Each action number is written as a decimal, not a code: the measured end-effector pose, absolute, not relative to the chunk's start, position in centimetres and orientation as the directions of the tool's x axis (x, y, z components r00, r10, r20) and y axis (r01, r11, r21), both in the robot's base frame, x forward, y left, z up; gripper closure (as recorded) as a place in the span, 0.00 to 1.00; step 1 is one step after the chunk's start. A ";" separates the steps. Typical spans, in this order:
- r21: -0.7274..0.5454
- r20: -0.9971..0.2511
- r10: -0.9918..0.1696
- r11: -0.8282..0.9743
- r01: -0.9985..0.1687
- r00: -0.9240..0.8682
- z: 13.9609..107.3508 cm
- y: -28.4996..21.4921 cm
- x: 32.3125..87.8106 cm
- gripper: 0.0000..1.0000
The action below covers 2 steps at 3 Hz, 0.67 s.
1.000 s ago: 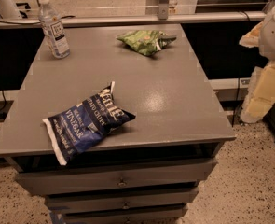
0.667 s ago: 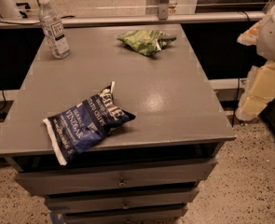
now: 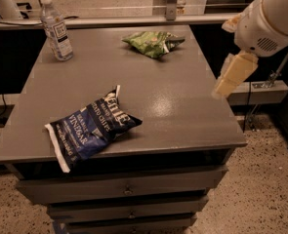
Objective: Move green jalapeno chip bag near blue chip bag
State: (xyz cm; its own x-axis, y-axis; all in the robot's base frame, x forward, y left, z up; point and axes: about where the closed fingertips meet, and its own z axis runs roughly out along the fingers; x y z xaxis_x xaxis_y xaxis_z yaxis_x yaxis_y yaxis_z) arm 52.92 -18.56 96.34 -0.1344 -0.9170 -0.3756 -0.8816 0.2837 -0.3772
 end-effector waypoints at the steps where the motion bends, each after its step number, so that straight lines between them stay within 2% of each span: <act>1: -0.404 -0.463 -0.879 0.320 -0.857 -0.110 95.3 -17.5 58.5 0.00; 2: -0.409 -0.530 -0.842 0.358 -0.839 -0.101 93.4 -16.5 63.5 0.00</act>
Offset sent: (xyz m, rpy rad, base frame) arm 0.1692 0.0284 -0.0523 0.2515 -0.1412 -0.0298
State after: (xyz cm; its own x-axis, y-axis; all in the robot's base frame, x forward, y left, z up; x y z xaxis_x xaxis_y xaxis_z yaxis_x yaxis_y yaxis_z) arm 63.52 -16.54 93.42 -0.1013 -0.8422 -0.5295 -0.8391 0.3583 -0.4093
